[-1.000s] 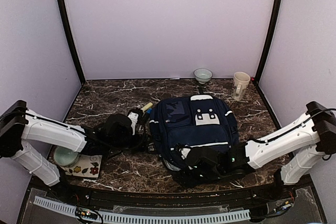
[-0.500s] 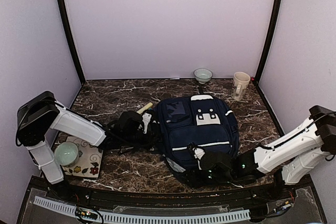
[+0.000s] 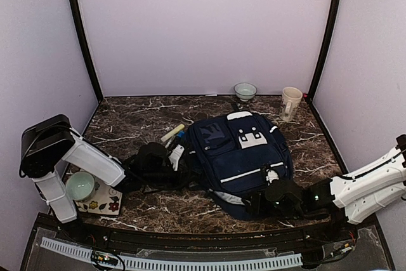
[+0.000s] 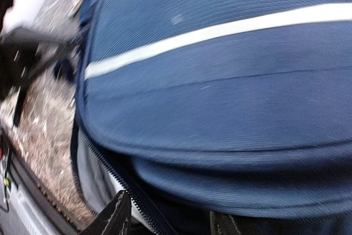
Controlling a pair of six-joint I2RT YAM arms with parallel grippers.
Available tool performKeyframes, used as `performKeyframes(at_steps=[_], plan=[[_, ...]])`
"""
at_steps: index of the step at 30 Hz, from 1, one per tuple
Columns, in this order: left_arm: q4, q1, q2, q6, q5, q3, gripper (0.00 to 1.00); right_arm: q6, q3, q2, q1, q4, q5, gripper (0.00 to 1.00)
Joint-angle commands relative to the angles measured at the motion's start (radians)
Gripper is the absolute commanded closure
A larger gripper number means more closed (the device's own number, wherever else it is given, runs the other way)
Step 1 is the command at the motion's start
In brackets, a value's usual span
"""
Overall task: Pack the student bag
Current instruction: Adjust the student bag at the center of the board, then move the student bag to the center of the board.
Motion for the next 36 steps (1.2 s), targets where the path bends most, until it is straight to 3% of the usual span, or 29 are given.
performKeyframes(at_steps=[1, 7, 10, 15, 19, 23, 27, 30, 33, 36], plan=[[-0.050, -0.085, -0.019, 0.012, 0.022, -0.021, 1.00, 0.107, -0.100, -0.054, -0.057, -0.231, 0.171, 0.48], [-0.132, -0.195, -0.070, 0.017, 0.025, 0.040, 1.00, 0.122, -0.142, -0.179, -0.093, -0.286, 0.208, 0.45], [-0.223, -0.254, -0.110, 0.043, -0.042, 0.086, 1.00, 0.101, -0.130, -0.241, -0.107, -0.344, 0.232, 0.44], [-0.249, -0.293, -0.083, 0.047, -0.024, 0.142, 1.00, 0.050, -0.108, -0.350, -0.117, -0.371, 0.229, 0.42], [-0.226, -0.303, -0.014, 0.037, -0.045, 0.174, 1.00, -0.021, -0.043, -0.407, -0.118, -0.413, 0.165, 0.41], [-0.205, -0.303, 0.007, 0.031, -0.113, 0.173, 1.00, -0.148, 0.025, -0.434, -0.115, -0.420, -0.010, 0.41], [-0.228, -0.301, -0.020, 0.047, -0.167, 0.151, 0.98, -0.165, 0.086, -0.414, -0.081, -0.400, -0.130, 0.40], [-0.271, -0.301, -0.090, 0.097, -0.222, 0.108, 0.88, -0.161, 0.106, -0.358, -0.036, -0.343, -0.201, 0.40], [-0.304, -0.303, -0.156, 0.152, -0.285, 0.052, 0.66, -0.177, 0.142, -0.270, 0.017, -0.319, -0.261, 0.40], [-0.317, -0.303, -0.200, 0.196, -0.341, 0.006, 0.51, -0.176, 0.195, -0.180, 0.070, -0.352, -0.270, 0.39]])
